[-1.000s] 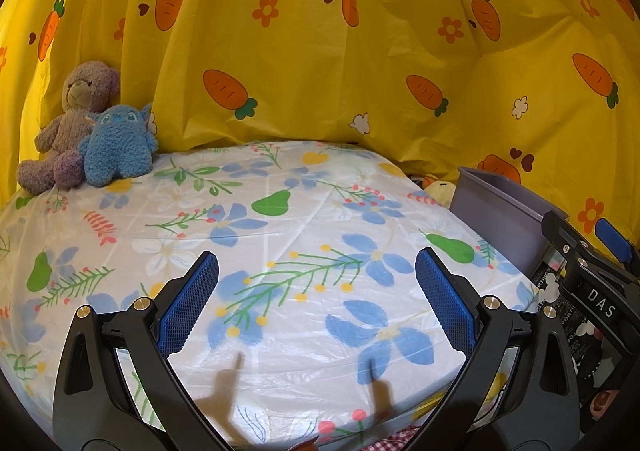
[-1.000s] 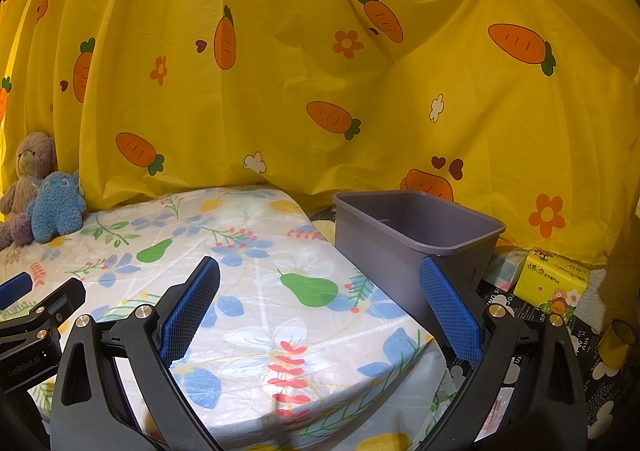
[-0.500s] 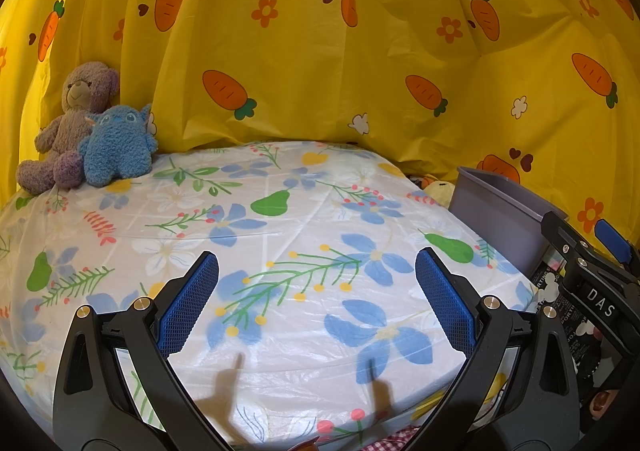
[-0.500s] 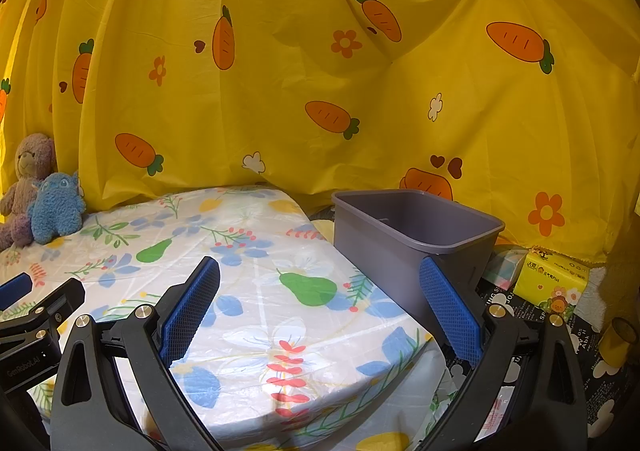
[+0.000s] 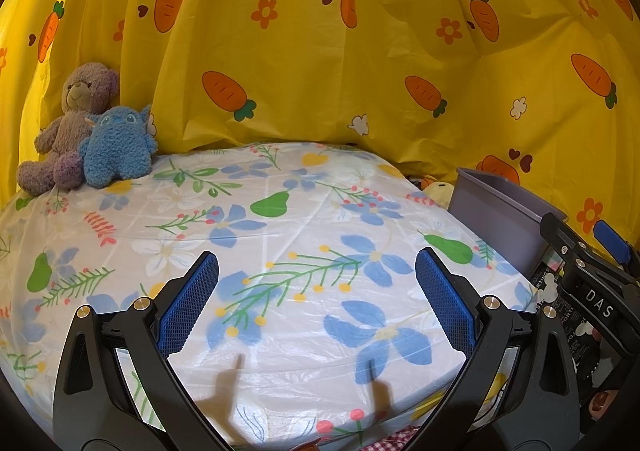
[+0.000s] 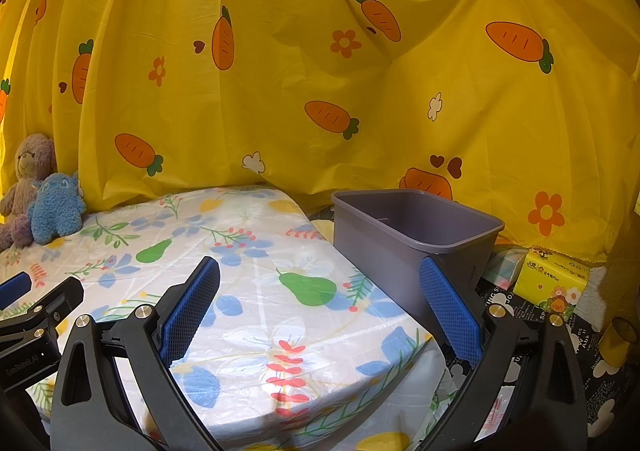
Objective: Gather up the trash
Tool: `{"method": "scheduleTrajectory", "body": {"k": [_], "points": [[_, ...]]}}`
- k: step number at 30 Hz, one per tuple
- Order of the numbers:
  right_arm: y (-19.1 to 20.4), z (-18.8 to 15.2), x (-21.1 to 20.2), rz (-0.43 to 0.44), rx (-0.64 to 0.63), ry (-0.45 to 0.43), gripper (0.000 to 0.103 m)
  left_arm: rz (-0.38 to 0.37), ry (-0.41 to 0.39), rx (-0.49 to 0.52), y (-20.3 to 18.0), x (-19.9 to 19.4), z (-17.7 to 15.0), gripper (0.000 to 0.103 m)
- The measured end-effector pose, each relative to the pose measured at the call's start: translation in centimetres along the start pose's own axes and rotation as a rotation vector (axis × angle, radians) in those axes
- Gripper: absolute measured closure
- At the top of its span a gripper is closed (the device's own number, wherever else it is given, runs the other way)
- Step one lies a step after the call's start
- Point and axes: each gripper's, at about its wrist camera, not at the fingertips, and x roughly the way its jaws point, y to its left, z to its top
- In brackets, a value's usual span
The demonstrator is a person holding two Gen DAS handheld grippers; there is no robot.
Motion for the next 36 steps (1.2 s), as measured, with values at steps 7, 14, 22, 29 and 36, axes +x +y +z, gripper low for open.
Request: {"method": "scheduleTrajectory", "body": {"k": [7,14,22,29,36], "points": [[0.06,0.01,0.01,-0.002,0.001,0.000,0.007,-0.009,-0.002,-0.002,-0.12,-0.25,0.25,0.006],[0.06,-0.04,0.07,-0.002,0.000,0.001,0.007,-0.033,-0.016,0.019,-0.30,-0.26,0.30,0.006],[0.09,-0.15,0.15,-0.006,0.003,0.005,0.007,-0.015,-0.029,0.031,-0.30,-0.19,0.12,0.032],[0.18,-0.17,0.19,-0.009,0.004,0.002,0.007,-0.019,-0.040,0.048,-0.58,-0.41,0.24,0.031],[0.06,-0.18,0.28,-0.007,0.004,0.002,0.007,-0.016,-0.035,0.041,-0.39,-0.42,0.46,0.013]]}}
